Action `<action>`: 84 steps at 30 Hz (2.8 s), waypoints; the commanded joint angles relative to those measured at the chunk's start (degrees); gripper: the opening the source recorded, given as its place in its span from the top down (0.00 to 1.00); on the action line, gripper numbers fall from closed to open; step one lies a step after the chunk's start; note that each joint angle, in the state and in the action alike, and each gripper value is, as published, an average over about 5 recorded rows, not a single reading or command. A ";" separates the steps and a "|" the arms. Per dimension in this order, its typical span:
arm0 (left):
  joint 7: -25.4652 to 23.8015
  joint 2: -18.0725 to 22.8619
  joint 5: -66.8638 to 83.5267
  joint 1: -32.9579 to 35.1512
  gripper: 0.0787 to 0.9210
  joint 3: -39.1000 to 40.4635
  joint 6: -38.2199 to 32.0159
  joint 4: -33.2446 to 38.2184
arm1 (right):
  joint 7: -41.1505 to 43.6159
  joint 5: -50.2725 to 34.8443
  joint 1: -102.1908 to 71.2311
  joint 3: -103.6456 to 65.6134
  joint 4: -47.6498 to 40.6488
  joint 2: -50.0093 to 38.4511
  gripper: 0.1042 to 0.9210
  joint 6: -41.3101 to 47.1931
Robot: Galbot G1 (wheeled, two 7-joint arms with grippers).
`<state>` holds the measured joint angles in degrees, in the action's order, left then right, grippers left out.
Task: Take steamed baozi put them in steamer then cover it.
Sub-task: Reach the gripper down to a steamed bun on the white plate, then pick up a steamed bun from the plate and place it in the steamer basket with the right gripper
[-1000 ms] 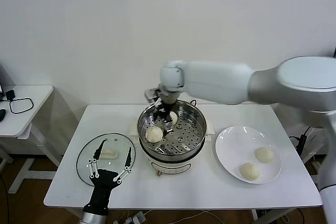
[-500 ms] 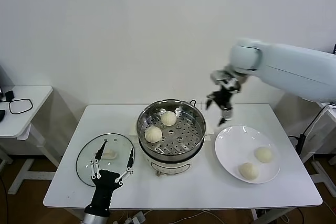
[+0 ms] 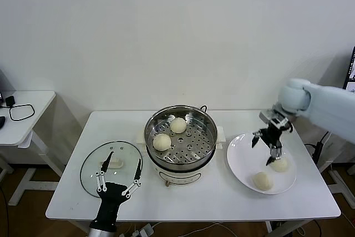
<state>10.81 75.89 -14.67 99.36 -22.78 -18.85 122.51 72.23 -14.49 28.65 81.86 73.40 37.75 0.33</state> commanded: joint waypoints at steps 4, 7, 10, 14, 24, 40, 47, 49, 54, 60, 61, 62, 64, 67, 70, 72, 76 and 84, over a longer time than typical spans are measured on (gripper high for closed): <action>0.01 0.17 -0.05 0.18 0.12 0.03 -0.24 -0.39 | -2.55 4.92 -12.78 -5.94 -4.72 -1.71 0.12 -0.88; 0.01 0.20 -0.06 0.28 0.12 0.09 -0.26 -0.59 | -2.61 5.08 -14.50 -7.46 -5.56 -1.14 0.12 -0.77; 0.00 0.26 -0.09 0.41 0.12 0.27 -0.30 -0.91 | -2.53 5.06 -15.52 -8.33 -5.93 -0.63 0.12 -0.68; -0.01 0.39 -0.11 0.52 0.12 0.45 -0.32 -1.03 | -2.60 5.14 -16.34 -8.94 -6.69 0.08 0.12 -0.70; 0.01 0.44 -0.08 0.74 0.12 0.36 -0.54 -1.17 | -2.56 5.25 -17.15 -9.56 -7.58 0.89 0.12 -0.62; 0.08 0.20 0.16 0.83 0.12 0.21 -0.86 -0.72 | -0.68 5.92 -4.94 -7.58 -2.44 -0.35 0.36 -3.74; 0.09 -0.10 0.18 1.17 0.12 -0.10 -0.83 -0.05 | 2.05 6.08 13.01 -5.37 2.08 3.90 0.36 -13.03; 0.08 -0.06 0.17 1.26 0.12 -0.05 -0.78 0.17 | 2.01 5.33 16.48 -5.18 3.86 6.21 0.36 -15.59; 0.07 0.02 0.10 1.55 0.12 0.13 -0.75 0.55 | 0.30 4.47 19.85 -6.41 7.10 12.63 0.36 -20.68; 0.08 -0.11 0.25 1.46 0.12 0.09 -1.04 0.52 | -2.32 9.47 16.67 -9.59 11.62 19.44 0.36 -25.26; 0.09 -0.12 0.29 1.41 0.12 0.05 -1.07 0.50 | -2.68 10.16 16.01 -9.64 12.31 20.08 0.36 -25.56; 0.10 -0.14 0.34 1.36 0.12 0.01 -1.09 0.47 | -3.18 11.02 15.16 -9.62 12.93 20.76 0.36 -26.28; 0.12 -0.18 0.42 1.24 0.12 -0.07 -1.16 0.38 | -4.23 13.52 13.29 -9.48 14.00 21.87 0.36 -28.31; 0.15 -0.22 0.60 1.07 0.12 -0.22 -1.28 0.26 | -6.14 17.64 10.01 -9.17 15.08 22.93 0.36 -32.13; 0.22 -0.20 0.70 0.94 0.12 -0.37 -1.39 0.11 | -7.53 21.21 6.93 -9.06 15.74 23.26 0.36 -35.35; 0.35 -0.17 0.68 0.87 0.12 -0.43 -1.35 0.02 | -8.20 23.62 4.93 -9.22 15.97 23.27 0.36 -37.31; 0.49 -0.11 0.63 0.82 0.12 -0.49 -1.15 -0.02 | -8.98 27.84 1.04 -10.26 15.57 23.23 0.36 -40.31; 0.50 0.02 0.75 0.96 0.12 -0.77 -1.46 0.07 | -9.80 32.55 -2.65 -11.94 14.36 23.32 0.35 -43.32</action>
<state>11.26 75.90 -13.95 100.32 -23.53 -20.29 122.59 63.90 11.77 30.27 70.92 86.93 59.79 -38.06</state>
